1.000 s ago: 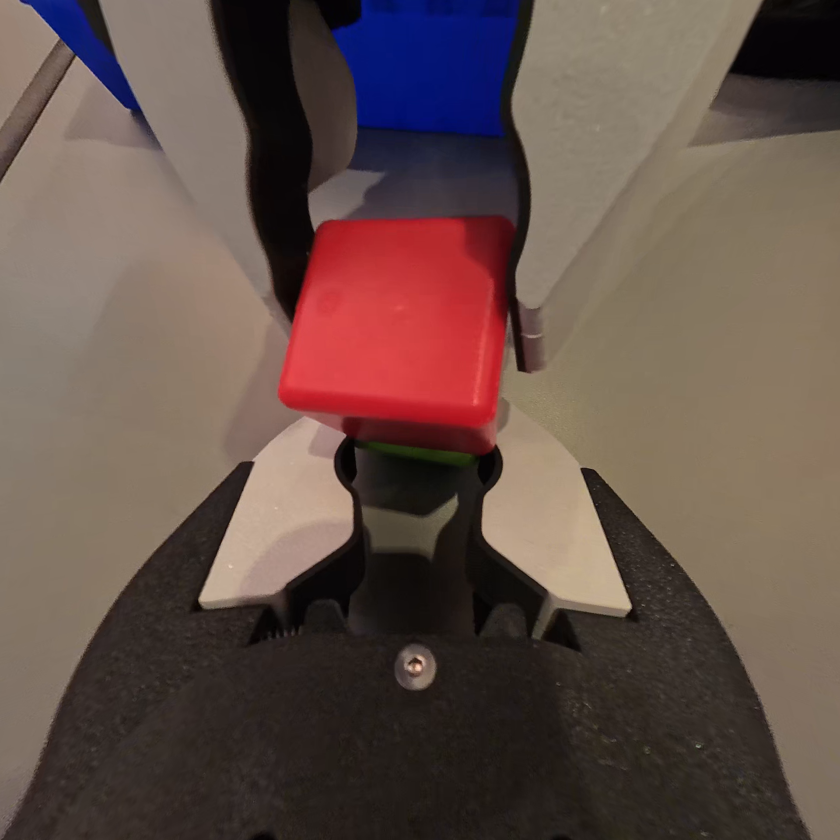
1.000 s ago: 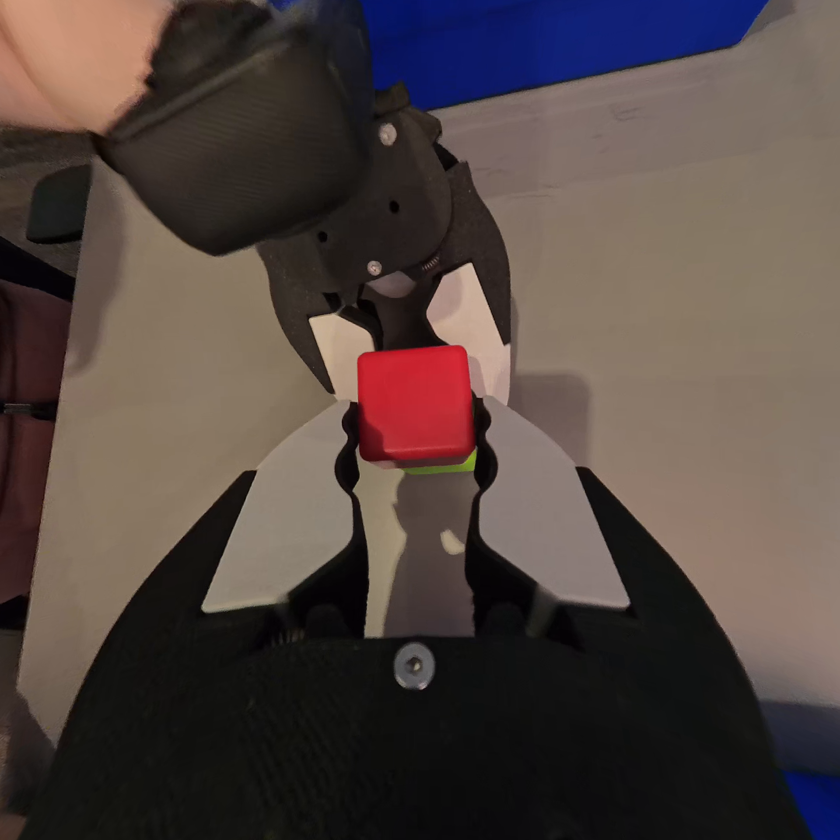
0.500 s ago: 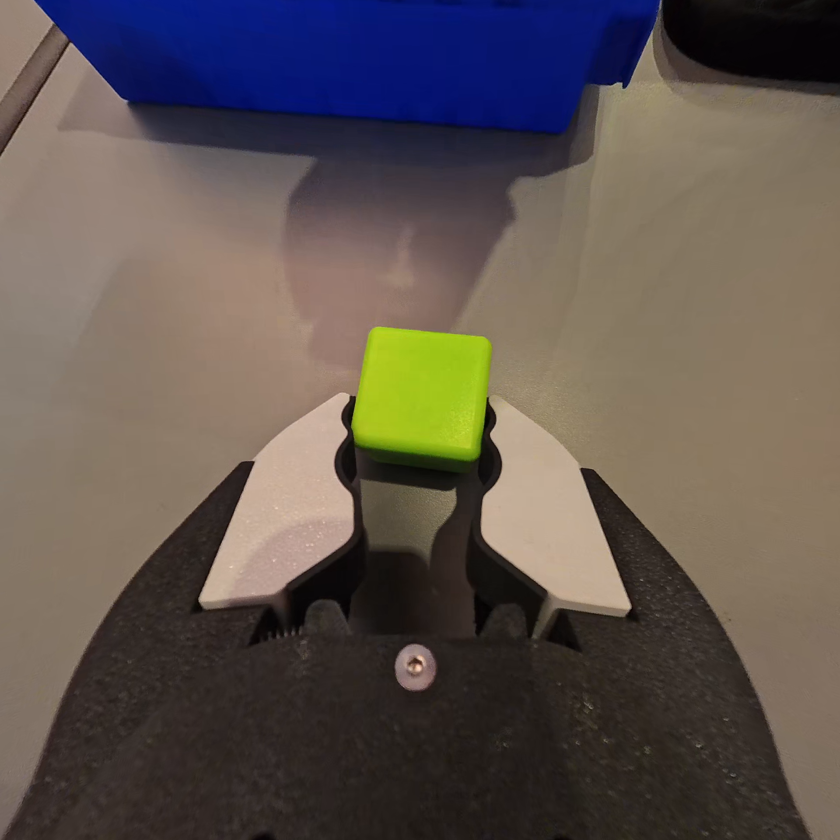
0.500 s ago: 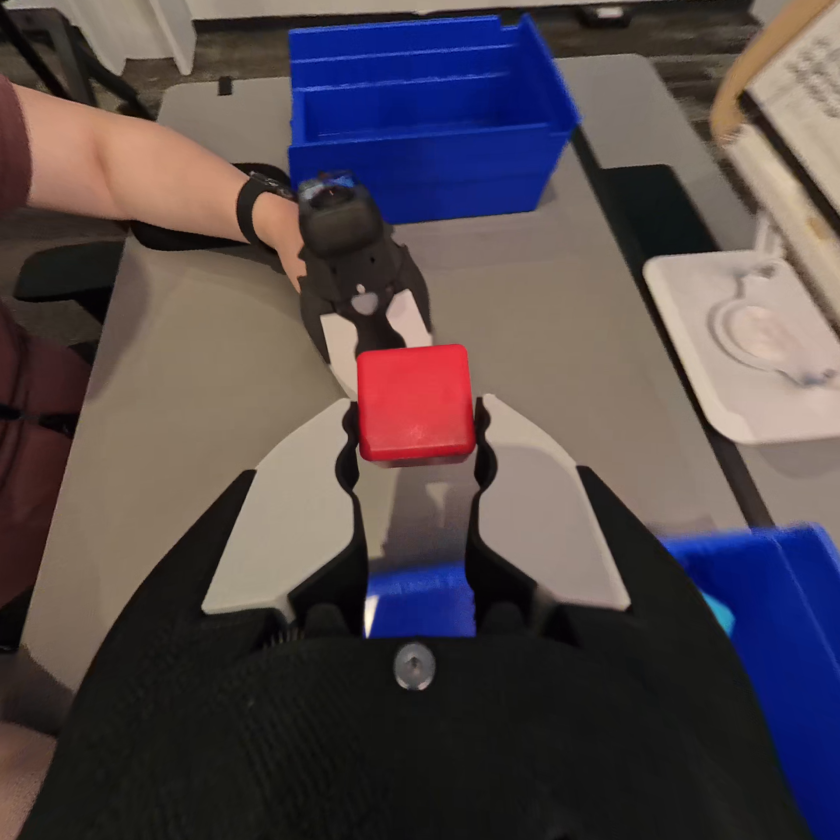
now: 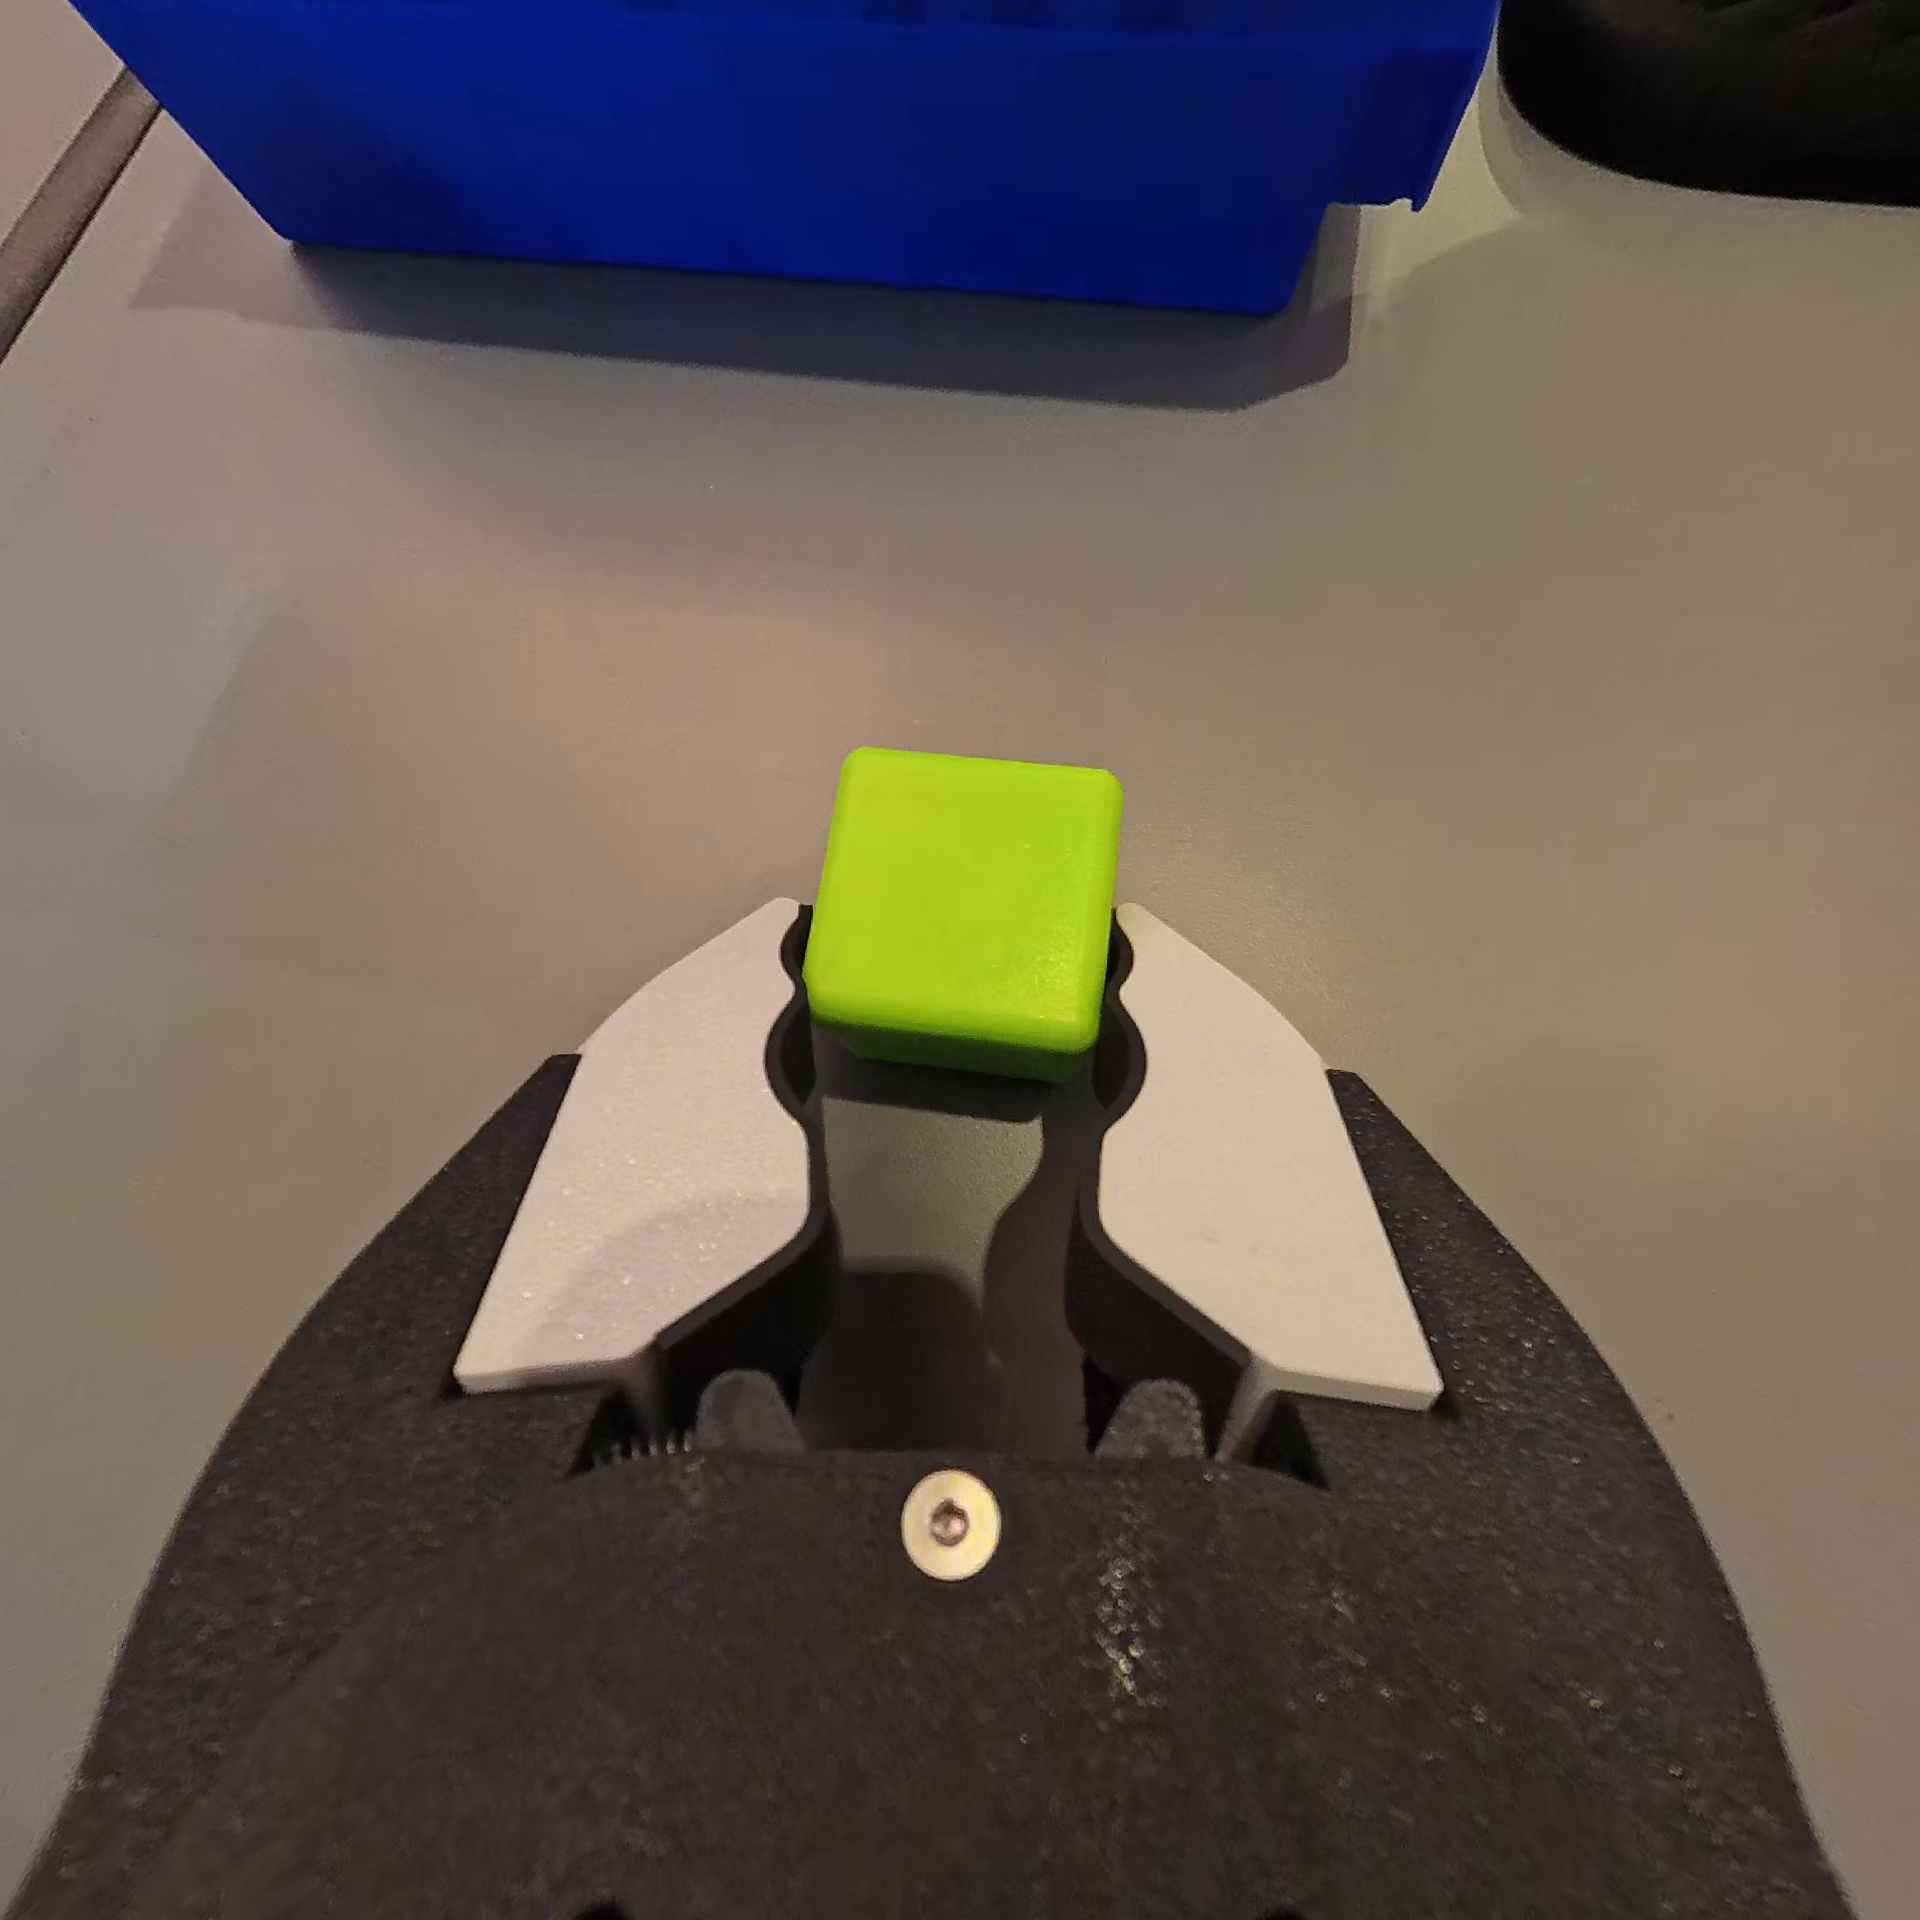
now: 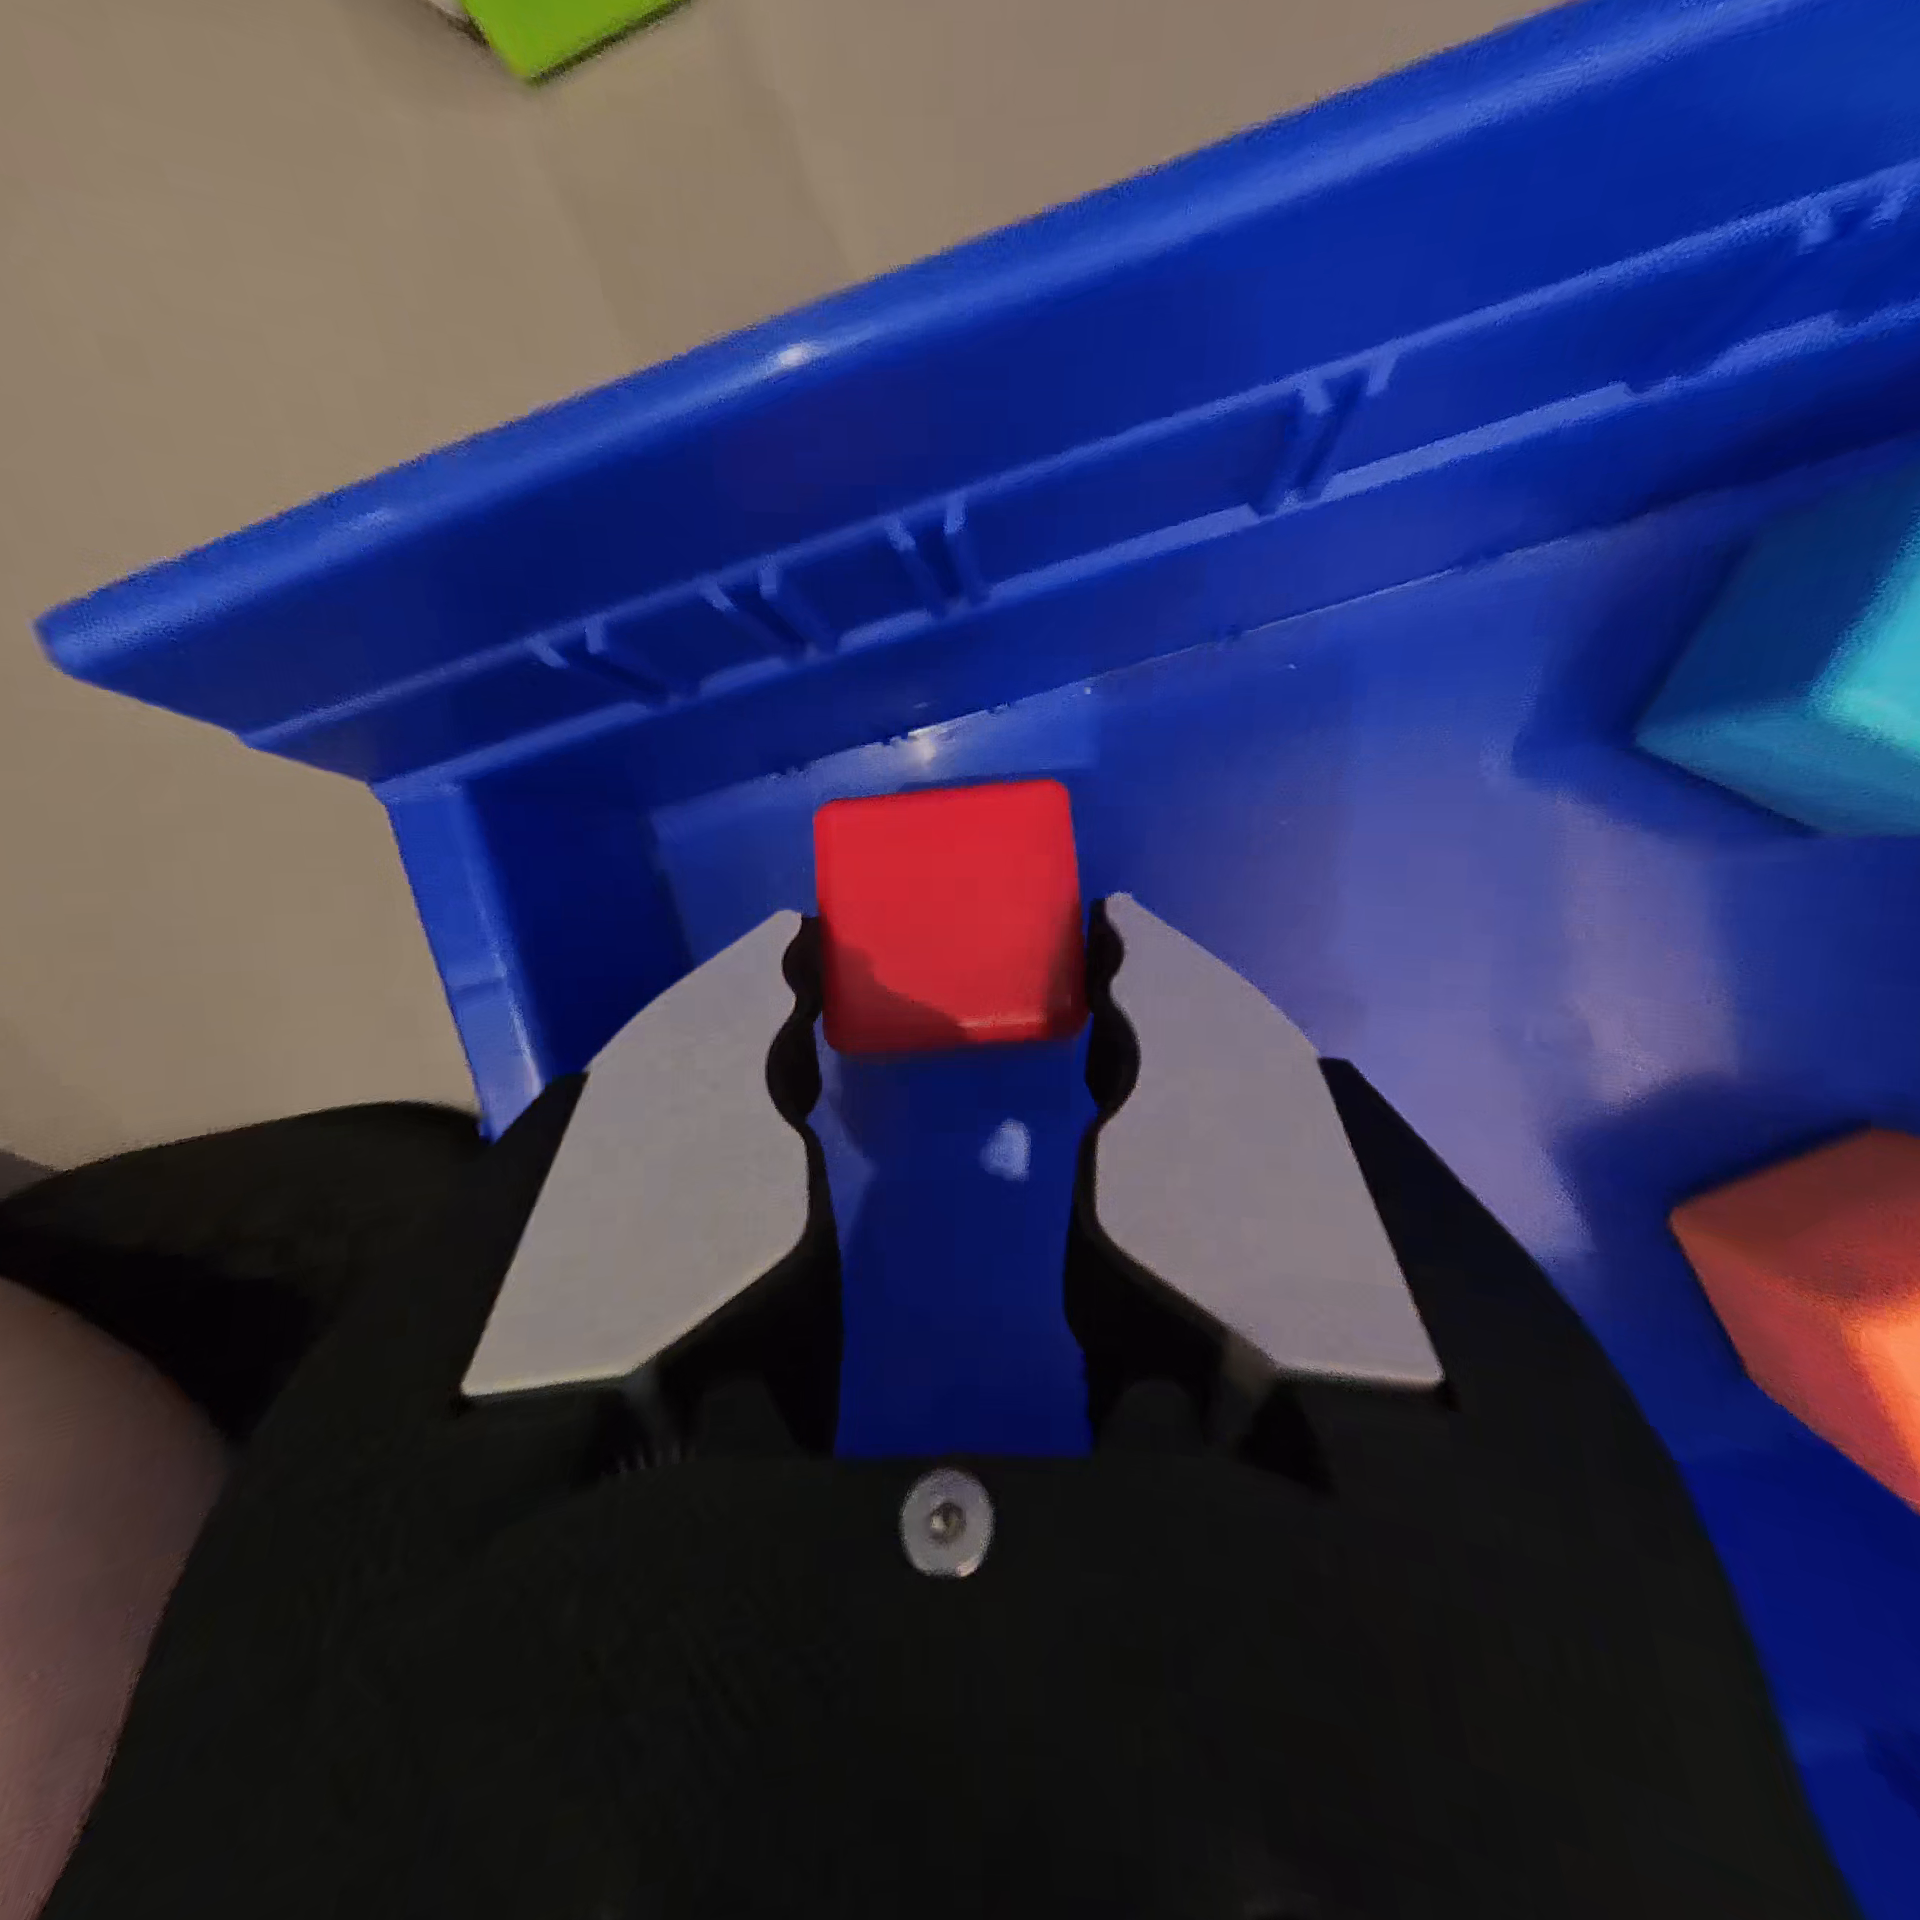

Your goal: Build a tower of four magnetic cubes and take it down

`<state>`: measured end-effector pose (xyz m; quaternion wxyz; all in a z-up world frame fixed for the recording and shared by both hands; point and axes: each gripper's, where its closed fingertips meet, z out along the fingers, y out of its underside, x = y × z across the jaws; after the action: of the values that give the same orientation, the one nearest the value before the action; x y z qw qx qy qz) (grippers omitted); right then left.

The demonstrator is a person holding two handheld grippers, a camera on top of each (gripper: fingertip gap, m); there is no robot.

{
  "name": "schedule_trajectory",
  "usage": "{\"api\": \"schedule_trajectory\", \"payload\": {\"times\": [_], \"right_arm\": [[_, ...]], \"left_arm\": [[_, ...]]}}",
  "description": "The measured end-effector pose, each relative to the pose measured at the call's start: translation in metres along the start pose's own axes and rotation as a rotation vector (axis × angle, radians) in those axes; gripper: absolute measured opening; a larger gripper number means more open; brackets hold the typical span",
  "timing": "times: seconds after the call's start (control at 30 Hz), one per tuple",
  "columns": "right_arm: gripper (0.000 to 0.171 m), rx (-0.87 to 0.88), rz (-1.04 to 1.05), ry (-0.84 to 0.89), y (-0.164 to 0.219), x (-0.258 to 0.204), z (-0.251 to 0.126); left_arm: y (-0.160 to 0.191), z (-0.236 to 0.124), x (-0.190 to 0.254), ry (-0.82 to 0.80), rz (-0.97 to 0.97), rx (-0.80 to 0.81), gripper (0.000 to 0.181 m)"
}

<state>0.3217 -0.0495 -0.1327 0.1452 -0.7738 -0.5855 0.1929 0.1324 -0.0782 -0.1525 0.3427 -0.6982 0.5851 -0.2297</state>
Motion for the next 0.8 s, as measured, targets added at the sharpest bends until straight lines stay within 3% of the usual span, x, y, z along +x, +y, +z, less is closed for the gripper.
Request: {"api": "schedule_trajectory", "payload": {"times": [0.2, 0.37, 0.57, 0.7, 0.8], "right_arm": [[0.052, -0.019, 0.04, -0.091, 0.003, -0.014, 0.01], [0.055, 0.028, 0.066, -0.072, -0.002, -0.011, 0.001], [0.054, 0.136, 0.191, 0.075, -0.008, 0.002, -0.049], [0.051, 0.471, 0.296, 0.114, -0.08, -0.012, -0.115], [0.049, 0.707, 0.372, 0.005, -0.146, -0.04, -0.142]], "left_arm": [[0.0, 0.001, 0.001, -0.002, 0.004, 0.009, 0.051], [0.001, 0.002, 0.001, -0.006, -0.008, -0.001, 0.052], [-0.015, -0.007, -0.004, -0.046, 0.003, 0.046, 0.052], [-0.059, -0.043, -0.019, -0.184, 0.008, 0.237, 0.052], [-0.085, -0.072, -0.022, -0.285, 0.049, 0.342, 0.052]]}}
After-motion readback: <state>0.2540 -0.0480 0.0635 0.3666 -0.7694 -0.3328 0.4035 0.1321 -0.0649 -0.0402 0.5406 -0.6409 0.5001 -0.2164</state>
